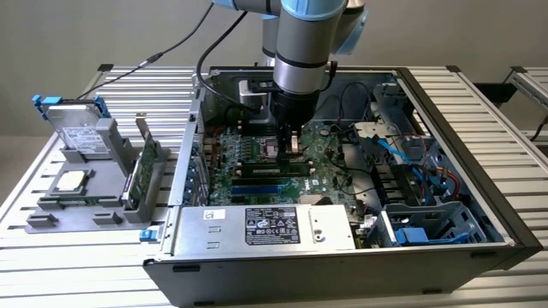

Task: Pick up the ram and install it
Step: 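Press down the ram until it locks into place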

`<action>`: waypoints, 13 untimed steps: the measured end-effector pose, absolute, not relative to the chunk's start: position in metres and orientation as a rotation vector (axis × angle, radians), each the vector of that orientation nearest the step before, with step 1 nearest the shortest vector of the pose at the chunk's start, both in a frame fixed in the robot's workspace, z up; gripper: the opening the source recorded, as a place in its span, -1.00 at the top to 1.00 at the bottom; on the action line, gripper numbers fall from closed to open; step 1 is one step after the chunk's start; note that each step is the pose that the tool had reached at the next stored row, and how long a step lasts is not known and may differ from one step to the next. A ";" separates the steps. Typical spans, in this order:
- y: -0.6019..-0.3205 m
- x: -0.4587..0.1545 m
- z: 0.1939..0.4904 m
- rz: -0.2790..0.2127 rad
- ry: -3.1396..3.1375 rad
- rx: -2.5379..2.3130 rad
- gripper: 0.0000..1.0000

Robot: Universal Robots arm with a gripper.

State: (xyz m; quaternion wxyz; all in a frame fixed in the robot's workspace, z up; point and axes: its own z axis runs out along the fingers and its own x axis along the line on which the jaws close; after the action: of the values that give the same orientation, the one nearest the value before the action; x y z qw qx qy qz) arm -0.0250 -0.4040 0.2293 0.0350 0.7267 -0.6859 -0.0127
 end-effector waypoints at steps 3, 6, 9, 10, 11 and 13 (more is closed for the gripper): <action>-0.404 -0.025 0.228 -0.037 -2.107 2.232 0.80; -0.404 -0.025 0.226 -0.036 -2.107 2.232 0.80; -0.404 -0.025 0.225 -0.034 -2.105 2.230 0.80; -0.404 -0.025 0.225 -0.033 -2.105 2.230 0.80; -0.404 -0.025 0.224 -0.032 -2.105 2.230 0.80; -0.404 -0.025 0.224 -0.032 -2.105 2.229 0.80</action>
State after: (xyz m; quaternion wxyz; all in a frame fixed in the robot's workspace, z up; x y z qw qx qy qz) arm -0.0250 -0.4039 0.2242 0.0377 0.7266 -0.6860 -0.0103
